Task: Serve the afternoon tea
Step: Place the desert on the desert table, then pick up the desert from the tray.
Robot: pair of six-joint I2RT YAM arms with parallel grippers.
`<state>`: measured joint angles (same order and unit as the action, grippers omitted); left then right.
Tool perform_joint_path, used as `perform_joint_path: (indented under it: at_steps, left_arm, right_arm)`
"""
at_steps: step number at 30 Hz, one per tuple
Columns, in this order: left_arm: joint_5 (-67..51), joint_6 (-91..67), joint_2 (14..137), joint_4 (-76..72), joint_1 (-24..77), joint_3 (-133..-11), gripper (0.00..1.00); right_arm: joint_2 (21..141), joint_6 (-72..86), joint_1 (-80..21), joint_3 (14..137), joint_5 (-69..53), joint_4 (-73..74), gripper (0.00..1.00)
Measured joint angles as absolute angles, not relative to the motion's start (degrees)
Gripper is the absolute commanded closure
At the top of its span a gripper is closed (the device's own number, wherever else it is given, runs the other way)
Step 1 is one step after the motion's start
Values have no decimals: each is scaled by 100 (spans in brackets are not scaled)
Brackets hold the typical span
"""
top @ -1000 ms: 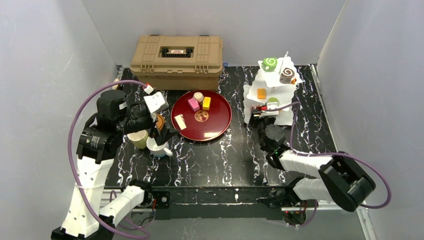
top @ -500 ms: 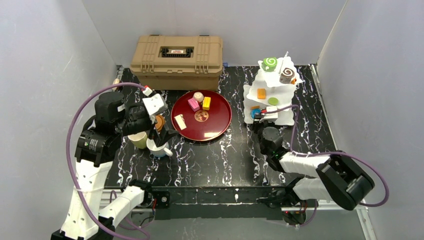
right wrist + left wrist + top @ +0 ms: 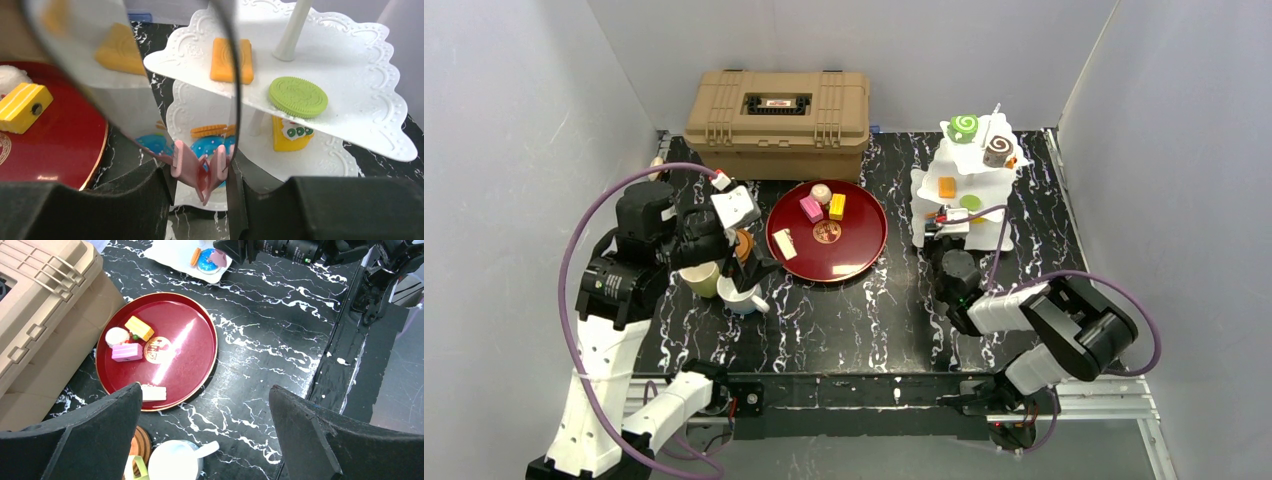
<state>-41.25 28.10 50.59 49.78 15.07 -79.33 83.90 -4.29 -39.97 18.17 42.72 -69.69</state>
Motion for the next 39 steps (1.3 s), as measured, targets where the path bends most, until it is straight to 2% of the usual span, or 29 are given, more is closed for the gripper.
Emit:
perform_joint_path:
  at_steps: [13, 16, 22, 26, 29, 39]
  left_arm:
    - [-4139, 2808, 5092, 4980, 1507, -7933, 4]
    - [-4143, 2808, 5089, 4980, 1507, -7933, 5]
    - [-4167, 2792, 5092, 4980, 1507, -7933, 5]
    - [-4195, 2764, 5092, 4978, 1507, -7933, 5]
    - [-4206, 2738, 5092, 4978, 1507, -7933, 5]
    - [-4204, 2700, 5089, 4976, 1507, -7931, 4]
  right_arm:
    - [8746, -947, -3798, 1951, 4281, -7533, 60]
    - [8425, -829, -3798, 1732, 4095, -7430, 62]
    - [7013, -384, -3975, 1577, 3332, -6589, 63]
    - [6864, -272, -4423, 1833, 3009, -6178, 62]
    - [7238, -239, -4722, 2213, 2923, -6080, 61]
    - [9697, -366, -5273, 4171, 2963, -6040, 59]
